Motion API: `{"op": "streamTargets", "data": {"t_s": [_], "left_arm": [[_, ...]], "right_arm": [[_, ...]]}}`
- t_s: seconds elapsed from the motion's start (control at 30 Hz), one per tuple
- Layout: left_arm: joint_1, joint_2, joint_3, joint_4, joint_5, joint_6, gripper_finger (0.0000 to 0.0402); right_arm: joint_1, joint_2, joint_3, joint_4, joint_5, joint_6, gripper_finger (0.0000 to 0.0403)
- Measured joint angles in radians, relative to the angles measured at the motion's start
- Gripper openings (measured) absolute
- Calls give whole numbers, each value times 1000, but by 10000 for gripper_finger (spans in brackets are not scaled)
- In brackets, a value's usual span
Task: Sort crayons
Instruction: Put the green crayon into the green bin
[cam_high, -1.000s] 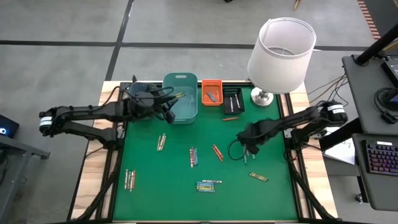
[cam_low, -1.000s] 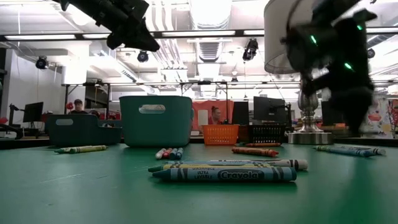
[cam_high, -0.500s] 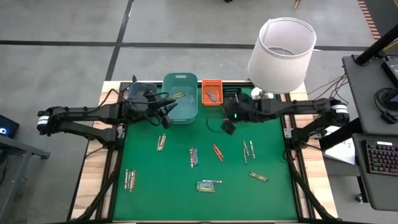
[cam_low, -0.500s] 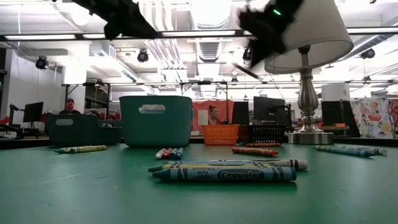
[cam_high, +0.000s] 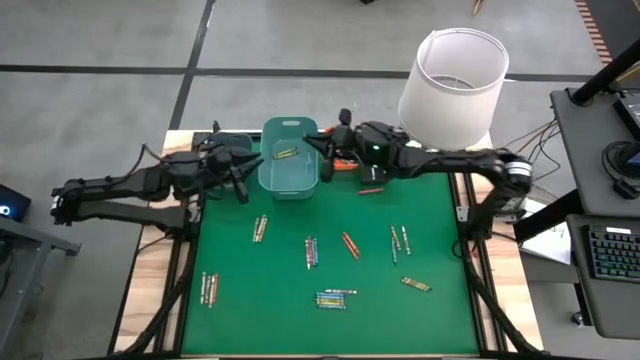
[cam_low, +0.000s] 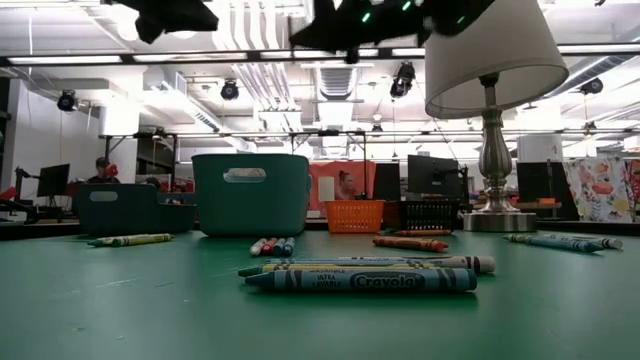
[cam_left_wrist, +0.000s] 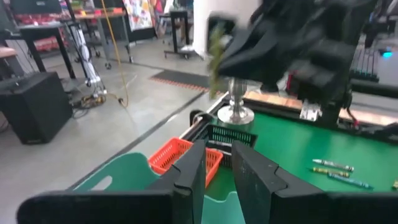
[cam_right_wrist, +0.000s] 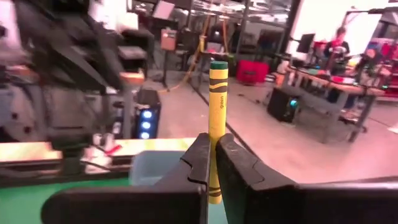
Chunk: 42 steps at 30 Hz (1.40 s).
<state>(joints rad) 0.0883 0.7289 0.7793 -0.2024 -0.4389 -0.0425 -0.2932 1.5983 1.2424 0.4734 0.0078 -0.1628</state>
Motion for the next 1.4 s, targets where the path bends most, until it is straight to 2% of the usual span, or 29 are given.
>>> {"op": "streamTargets", "data": {"t_s": [0.13,0.5,0.8,1.03,1.4], "left_arm": [[0,-65,-21,0,0,5,61],[0,-128,-50,0,-13,35,61],[1,-129,-68,1,-68,34,61],[1,-129,-70,1,-76,34,61],[0,-127,-70,1,-78,34,61]], "right_arm": [[-47,128,116,-66,0,46,12],[-132,417,536,-634,-1,47,12],[-144,640,814,-976,-8,-38,12],[-144,727,941,-1090,-6,-47,12],[-146,730,945,-1104,-8,-95,12]]}}
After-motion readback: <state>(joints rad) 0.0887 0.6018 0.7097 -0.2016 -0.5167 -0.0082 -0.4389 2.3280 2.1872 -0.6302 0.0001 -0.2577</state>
